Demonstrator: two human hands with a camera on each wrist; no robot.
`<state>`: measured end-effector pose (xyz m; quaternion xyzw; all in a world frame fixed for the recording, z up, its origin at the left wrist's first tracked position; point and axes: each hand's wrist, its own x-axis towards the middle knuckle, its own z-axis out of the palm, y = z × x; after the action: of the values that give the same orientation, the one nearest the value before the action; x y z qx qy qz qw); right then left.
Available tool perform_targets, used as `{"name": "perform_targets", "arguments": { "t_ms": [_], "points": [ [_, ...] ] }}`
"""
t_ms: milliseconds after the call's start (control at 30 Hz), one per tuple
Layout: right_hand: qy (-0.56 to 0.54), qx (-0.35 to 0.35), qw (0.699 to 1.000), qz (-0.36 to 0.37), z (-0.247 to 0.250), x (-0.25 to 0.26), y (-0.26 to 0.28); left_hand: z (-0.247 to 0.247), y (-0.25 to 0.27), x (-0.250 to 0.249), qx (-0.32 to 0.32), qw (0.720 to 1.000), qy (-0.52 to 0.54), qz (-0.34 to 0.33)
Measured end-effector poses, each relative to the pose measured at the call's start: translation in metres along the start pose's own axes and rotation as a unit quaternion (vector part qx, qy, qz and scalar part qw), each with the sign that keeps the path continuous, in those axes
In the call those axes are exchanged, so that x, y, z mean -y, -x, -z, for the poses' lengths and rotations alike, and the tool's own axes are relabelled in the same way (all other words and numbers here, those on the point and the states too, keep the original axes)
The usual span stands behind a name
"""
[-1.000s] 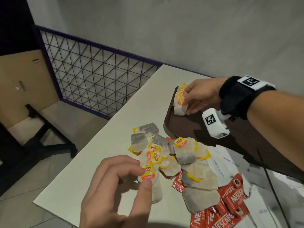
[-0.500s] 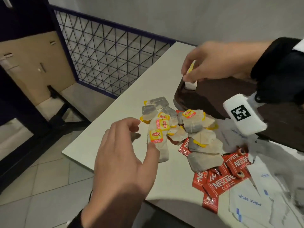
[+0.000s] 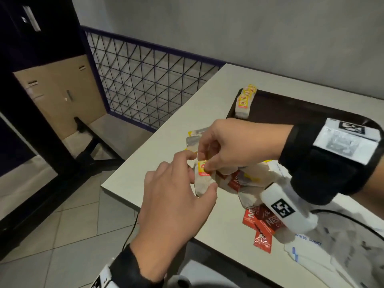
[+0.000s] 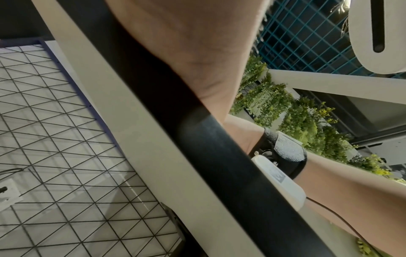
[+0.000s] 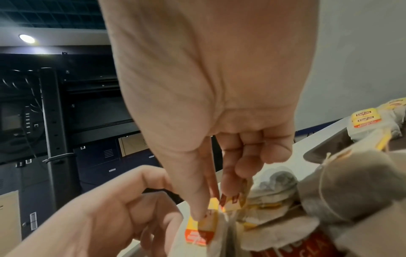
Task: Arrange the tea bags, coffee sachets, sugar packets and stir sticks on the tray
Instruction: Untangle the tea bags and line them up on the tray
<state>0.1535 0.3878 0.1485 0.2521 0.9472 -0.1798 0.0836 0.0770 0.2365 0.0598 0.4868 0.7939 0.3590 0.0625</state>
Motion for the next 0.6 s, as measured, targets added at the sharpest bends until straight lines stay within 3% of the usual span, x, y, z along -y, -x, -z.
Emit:
{"name": "perform_targets", "arguments": {
  "t_ms": [333,600],
  "points": [
    [-0.045,0.041,0.998,-0.005,0.013,-0.004,0.029,-0.004,0.000,0.007,-0.042,0.999,0.008,-0.014],
    [-0.094,0.060,0.994,-0.006,0.012,-0.011,0.047,-0.005,-0.005,0.008,-0.025,0.999,-0.034,-0.004]
  ]
}}
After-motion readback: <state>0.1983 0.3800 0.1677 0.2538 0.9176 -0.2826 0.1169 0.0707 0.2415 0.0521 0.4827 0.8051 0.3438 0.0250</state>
